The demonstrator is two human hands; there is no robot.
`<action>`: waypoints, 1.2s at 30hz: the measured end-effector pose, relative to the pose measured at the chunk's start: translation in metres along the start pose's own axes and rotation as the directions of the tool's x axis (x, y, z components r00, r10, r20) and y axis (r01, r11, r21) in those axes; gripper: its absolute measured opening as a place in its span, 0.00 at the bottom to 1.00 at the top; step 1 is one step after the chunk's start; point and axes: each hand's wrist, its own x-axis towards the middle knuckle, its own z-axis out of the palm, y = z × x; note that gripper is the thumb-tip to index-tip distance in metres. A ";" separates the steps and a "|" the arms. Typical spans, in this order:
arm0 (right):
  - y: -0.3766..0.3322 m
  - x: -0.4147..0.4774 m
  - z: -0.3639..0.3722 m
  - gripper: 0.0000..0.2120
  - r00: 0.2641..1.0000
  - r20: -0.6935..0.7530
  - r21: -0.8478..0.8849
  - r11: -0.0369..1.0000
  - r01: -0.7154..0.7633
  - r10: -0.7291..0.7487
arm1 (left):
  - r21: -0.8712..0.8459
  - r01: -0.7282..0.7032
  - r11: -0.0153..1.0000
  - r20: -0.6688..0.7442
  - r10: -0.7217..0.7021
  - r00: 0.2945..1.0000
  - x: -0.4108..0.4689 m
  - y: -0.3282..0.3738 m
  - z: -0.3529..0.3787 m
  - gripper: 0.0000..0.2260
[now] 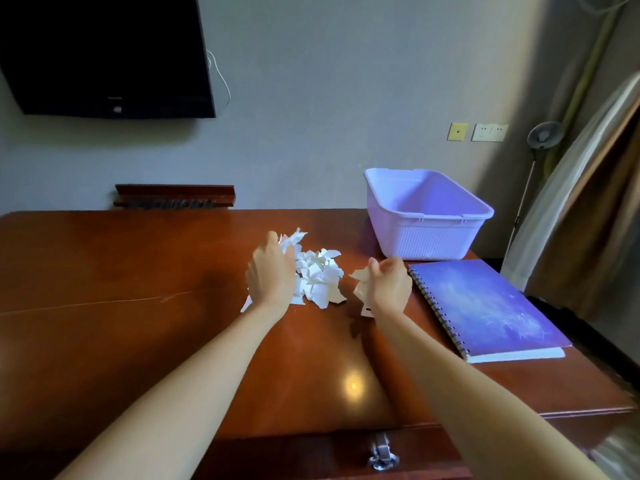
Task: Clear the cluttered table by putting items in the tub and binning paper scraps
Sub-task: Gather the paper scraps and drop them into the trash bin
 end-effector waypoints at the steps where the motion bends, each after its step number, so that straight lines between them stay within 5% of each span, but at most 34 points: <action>1: -0.004 0.004 -0.002 0.11 0.999 -0.018 0.042 0.999 -0.030 0.031 | -0.030 0.006 1.000 0.002 -0.006 1.000 0.001 0.007 -0.004 0.12; 8: -0.025 0.006 -0.056 0.15 0.980 -0.035 0.368 0.914 -0.171 0.197 | -0.462 0.055 0.885 0.054 -0.034 0.998 -0.026 0.066 -0.026 0.11; 11: -0.017 -0.015 -0.104 0.16 0.967 0.038 0.579 0.783 -0.228 0.254 | -0.671 0.253 0.697 0.273 -0.085 0.958 -0.059 0.095 -0.025 0.12; 15: 0.018 -0.056 -0.174 0.20 0.963 0.039 0.649 0.726 -0.227 0.266 | -0.682 0.483 0.550 0.549 -0.052 0.834 -0.134 0.128 -0.014 0.12; 19: 0.066 -0.101 -0.238 0.19 0.926 -0.007 0.693 0.669 -0.267 0.377 | -0.605 0.659 0.448 0.747 0.033 0.664 -0.218 0.144 0.005 0.15; 23: 0.145 -0.136 -0.276 0.16 0.818 -0.061 0.663 0.636 -0.395 0.571 | -0.401 0.763 0.508 0.895 0.037 0.445 -0.295 0.144 0.038 0.11; 27: 0.238 -0.160 -0.285 0.16 0.656 -0.057 0.631 0.537 -0.560 0.752 | -0.169 0.802 0.572 0.966 -0.067 0.251 -0.355 0.127 0.087 0.05; 34: 0.343 -0.180 -0.265 0.07 0.381 0.066 0.503 0.299 -0.811 0.922 | 0.198 0.745 0.637 0.941 -0.336 0.037 -0.410 0.081 0.156 0.12; 36: 0.368 -0.183 -0.257 0.14 0.311 0.103 0.448 0.235 -0.862 0.945 | 0.281 0.727 0.626 0.916 -0.401 -0.008 -0.421 0.062 0.175 0.12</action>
